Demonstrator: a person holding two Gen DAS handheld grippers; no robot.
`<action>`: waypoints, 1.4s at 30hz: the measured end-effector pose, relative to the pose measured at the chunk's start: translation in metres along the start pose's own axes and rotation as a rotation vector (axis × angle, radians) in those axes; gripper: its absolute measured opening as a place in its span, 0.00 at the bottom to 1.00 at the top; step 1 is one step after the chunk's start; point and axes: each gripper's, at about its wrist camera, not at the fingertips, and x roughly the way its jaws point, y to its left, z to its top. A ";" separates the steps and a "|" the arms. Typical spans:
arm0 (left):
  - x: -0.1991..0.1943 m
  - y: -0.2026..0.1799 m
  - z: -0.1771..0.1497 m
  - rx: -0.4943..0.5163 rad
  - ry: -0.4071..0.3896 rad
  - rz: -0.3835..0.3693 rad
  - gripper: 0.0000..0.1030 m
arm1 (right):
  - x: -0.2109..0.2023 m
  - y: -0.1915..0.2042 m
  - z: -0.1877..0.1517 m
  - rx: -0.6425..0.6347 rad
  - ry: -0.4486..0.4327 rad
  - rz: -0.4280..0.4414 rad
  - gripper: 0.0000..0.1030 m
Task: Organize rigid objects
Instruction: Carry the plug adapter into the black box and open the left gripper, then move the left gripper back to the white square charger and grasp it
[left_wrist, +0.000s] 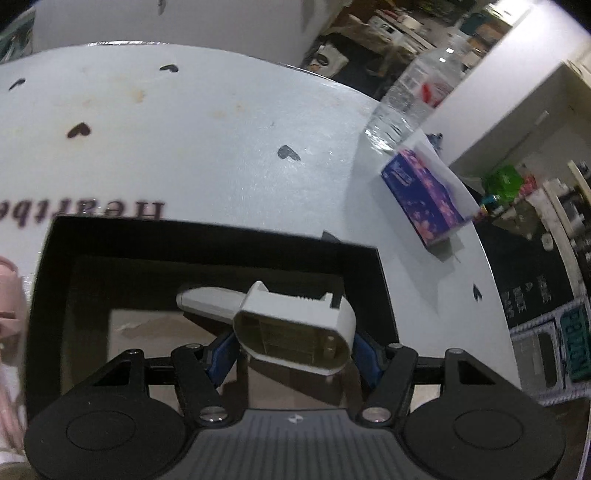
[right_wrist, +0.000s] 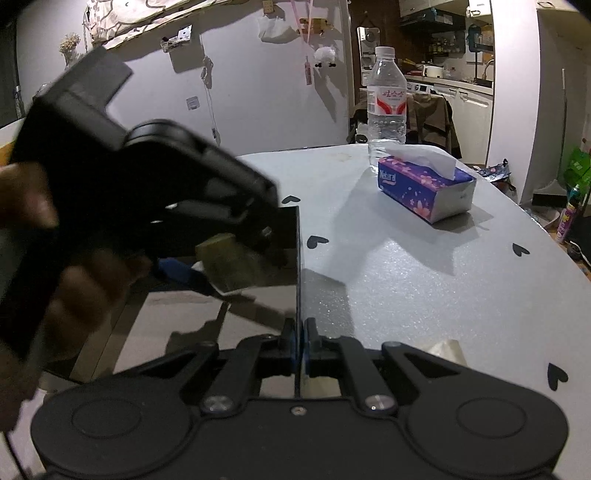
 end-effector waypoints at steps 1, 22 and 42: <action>0.002 0.000 0.003 -0.011 0.001 -0.008 0.74 | 0.000 0.000 0.000 0.002 0.000 0.003 0.05; -0.027 0.017 -0.022 -0.004 -0.030 -0.052 0.87 | 0.000 0.000 0.000 0.009 -0.006 0.002 0.05; -0.137 0.068 -0.094 0.154 -0.413 0.058 1.00 | 0.002 -0.001 0.002 0.002 0.009 0.005 0.06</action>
